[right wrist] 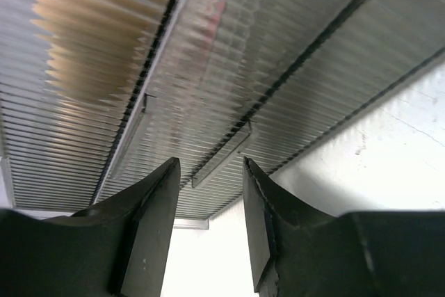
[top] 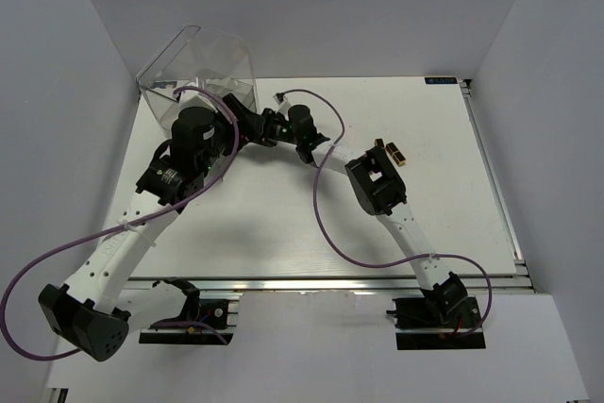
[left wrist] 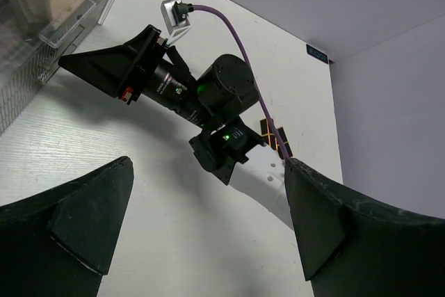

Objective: Organize the makeup

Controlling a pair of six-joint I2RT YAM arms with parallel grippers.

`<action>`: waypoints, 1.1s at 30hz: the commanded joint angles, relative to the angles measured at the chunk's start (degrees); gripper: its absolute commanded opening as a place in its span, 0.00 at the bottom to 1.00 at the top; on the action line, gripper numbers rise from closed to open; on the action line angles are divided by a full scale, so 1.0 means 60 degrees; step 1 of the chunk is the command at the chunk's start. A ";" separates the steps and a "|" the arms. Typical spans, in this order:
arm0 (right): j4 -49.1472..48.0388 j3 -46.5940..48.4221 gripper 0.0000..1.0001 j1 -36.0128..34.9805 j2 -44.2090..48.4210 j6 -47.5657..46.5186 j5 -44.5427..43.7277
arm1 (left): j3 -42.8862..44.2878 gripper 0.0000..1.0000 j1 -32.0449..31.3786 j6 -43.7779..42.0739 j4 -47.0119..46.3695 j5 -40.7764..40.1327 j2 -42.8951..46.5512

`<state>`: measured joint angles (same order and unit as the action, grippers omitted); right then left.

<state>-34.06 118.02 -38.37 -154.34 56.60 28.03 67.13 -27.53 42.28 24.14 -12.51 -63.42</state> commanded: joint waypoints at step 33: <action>-0.0621 0.1014 0.11 -0.0285 -0.0775 0.0337 -0.0292 | 0.0222 0.98 0.0047 0.0043 -0.0039 0.0313 -0.0241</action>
<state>-34.52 122.06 -39.38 -157.95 59.46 27.27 67.24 -27.53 42.37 24.01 -11.27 -65.67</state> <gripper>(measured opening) 0.138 0.982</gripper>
